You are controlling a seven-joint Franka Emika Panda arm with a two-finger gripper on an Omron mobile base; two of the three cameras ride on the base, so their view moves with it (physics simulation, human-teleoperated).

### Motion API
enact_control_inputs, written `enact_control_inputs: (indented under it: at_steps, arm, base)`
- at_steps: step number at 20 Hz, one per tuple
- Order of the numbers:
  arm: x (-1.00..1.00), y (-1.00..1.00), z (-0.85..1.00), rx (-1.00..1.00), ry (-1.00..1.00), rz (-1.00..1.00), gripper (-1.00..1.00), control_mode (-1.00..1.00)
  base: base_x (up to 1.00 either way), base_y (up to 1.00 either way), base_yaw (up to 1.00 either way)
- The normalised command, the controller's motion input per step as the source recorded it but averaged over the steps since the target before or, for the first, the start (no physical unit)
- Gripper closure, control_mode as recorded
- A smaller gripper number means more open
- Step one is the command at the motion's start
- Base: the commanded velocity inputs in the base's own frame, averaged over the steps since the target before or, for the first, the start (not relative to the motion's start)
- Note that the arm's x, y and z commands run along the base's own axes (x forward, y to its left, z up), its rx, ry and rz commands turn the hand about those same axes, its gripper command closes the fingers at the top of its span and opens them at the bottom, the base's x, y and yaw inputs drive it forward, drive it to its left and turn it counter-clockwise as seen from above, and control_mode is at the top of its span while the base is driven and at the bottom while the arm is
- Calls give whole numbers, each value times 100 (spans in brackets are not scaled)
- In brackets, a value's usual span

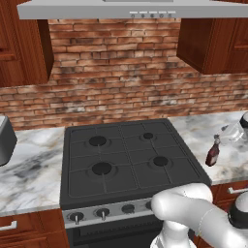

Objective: Take 2 condiments from the cabinet and move them on the counter near the stove.Make sure the condiments are lined up with each other, next to each other.

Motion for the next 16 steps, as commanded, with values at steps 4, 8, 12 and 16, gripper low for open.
enact_control_inputs:
  at_steps: [4, 8, 12, 16]
  arm:
    - [-35, 53, 96, -2, 10, -7, -100, -100]
    - [-33, 93, 86, -9, 7, -18, -100, -100]
    - [-38, 100, 52, -19, 0, -15, -100, -100]
    - [-44, 100, 26, -20, 0, -7, -100, -100]
  base:
    - [0, 0, 0]
    - [0, 0, 0]
    - [0, 0, 0]
    - [0, 0, 0]
